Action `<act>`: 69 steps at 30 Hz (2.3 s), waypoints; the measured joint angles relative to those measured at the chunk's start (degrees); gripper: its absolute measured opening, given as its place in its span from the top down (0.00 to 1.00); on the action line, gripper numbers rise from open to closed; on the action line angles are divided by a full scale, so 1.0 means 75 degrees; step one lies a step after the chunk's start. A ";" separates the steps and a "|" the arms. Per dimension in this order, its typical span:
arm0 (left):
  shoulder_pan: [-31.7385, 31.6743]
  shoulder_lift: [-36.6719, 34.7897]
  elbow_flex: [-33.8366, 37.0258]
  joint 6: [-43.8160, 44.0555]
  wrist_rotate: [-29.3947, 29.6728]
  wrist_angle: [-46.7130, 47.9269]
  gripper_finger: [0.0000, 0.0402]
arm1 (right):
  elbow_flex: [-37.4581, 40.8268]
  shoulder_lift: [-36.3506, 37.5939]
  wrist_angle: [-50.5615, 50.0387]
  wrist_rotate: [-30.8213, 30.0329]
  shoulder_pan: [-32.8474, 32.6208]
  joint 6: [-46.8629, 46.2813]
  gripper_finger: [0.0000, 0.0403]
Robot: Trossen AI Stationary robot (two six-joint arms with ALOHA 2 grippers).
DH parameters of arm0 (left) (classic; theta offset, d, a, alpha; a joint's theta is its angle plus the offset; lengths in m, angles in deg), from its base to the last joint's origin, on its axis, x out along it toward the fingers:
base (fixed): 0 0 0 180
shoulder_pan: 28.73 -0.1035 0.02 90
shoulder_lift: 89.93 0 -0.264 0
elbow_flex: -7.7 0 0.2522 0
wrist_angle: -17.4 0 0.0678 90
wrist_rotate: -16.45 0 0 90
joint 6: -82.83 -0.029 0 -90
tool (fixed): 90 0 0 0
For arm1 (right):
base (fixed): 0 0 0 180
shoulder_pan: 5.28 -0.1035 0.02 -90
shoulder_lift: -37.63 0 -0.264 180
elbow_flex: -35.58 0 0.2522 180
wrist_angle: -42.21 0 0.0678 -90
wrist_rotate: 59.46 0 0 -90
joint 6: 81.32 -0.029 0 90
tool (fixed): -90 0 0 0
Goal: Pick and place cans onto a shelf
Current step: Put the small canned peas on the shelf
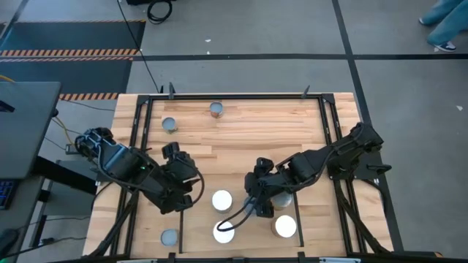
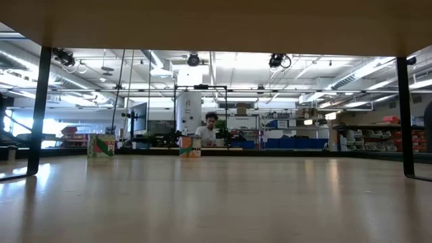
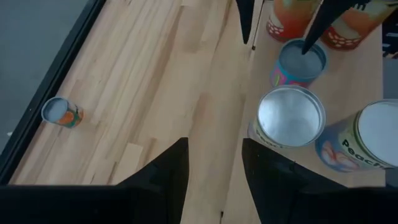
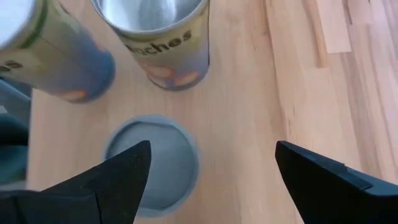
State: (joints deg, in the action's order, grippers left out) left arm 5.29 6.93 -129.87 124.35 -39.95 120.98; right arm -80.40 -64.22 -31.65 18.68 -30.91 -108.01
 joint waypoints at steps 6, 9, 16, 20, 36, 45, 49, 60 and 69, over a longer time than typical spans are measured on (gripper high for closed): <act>-0.0015 0.0000 0.0000 -0.0017 -0.0023 -0.0029 0.61 | 0.0000 -0.0179 -0.0135 0.0206 0.0060 0.0112 0.13; -0.0015 0.0001 0.0000 -0.0017 -0.0023 -0.0020 0.61 | 0.0000 -0.0176 -0.0126 0.0266 0.0064 0.0106 0.13; -0.0015 0.0003 0.0000 -0.0021 -0.0025 -0.0046 0.61 | 0.0000 -0.0174 -0.0101 0.0312 0.0084 0.0147 0.13; -0.0015 0.0003 0.0000 -0.0031 -0.0026 -0.0045 0.61 | 0.0000 -0.0174 -0.0070 0.0126 0.0078 0.0145 0.13; -0.0935 -0.1738 0.1483 0.0074 0.0892 0.0015 0.59 | -0.0857 0.1090 0.0142 -0.1542 0.0021 0.0170 0.13; -0.3022 -0.4026 0.5509 0.3248 0.1124 0.0013 0.37 | -0.0857 0.1924 0.0182 -0.2333 -0.0322 0.0501 0.13; -0.4137 -0.4515 0.7087 0.4341 0.0742 -0.0277 0.24 | -0.0857 0.2059 0.0182 -0.2352 -0.0322 0.0846 0.13; -0.6935 -0.4514 1.0811 0.4267 -0.0760 -0.4973 0.17 | -0.0857 0.2091 0.0179 -0.2355 0.0064 0.1363 0.13; -0.8040 -0.4514 1.2172 0.4044 -0.0644 -0.6560 0.17 | -0.0857 0.2088 0.0643 -0.2527 0.0661 0.1382 0.13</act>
State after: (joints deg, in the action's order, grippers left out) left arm -55.00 -26.93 -38.58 154.68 -44.78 71.78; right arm -86.83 -48.56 -26.83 -0.27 -25.95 -97.65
